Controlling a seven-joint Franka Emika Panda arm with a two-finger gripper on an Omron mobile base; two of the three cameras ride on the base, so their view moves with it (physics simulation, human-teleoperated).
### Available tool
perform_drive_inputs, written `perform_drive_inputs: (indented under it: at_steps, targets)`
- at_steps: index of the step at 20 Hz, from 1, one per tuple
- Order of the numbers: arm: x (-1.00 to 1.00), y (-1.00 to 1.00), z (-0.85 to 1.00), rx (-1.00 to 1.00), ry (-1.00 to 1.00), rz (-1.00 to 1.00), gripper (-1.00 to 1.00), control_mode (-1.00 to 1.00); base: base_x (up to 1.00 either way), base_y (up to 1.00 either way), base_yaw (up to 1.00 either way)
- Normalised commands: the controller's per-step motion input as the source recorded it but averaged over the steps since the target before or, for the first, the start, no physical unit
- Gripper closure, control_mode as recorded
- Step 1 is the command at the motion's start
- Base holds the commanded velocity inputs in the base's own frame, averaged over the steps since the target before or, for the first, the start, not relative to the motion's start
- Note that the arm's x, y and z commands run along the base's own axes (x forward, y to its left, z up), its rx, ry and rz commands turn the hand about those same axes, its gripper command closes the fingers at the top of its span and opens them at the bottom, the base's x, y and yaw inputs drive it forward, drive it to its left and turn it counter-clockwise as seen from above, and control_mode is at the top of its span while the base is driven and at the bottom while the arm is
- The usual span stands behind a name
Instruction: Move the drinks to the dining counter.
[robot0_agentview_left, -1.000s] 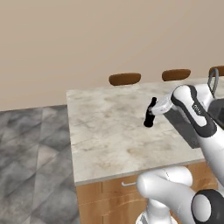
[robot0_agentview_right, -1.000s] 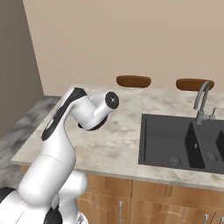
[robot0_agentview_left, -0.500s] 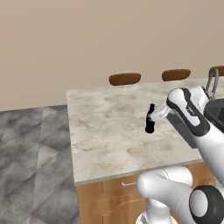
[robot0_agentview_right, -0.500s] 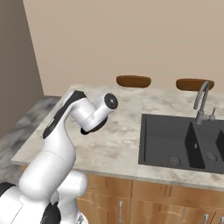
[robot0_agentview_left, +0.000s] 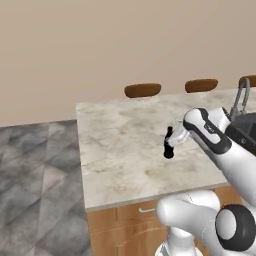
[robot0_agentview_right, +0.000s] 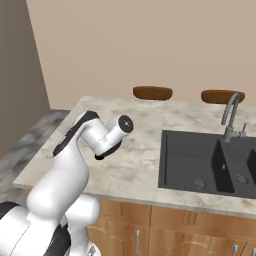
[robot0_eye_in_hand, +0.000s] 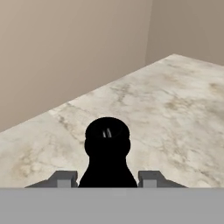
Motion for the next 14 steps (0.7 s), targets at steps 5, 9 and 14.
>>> perform_drive_inputs:
  at_steps: [5, 9, 14]
  targets:
    - [0.35, 0.0, -0.38, -0.01, 0.0, 0.02, 1.0, -1.0, 0.0, 0.0, 0.0]
    - [0.27, 0.0, -0.43, -0.01, 0.0, 0.02, 1.0, -1.0, 0.0, 0.0, 0.0]
    - [0.21, 0.0, -0.39, -0.01, 0.0, 0.03, 1.0, -1.0, 0.0, 0.0, 0.0]
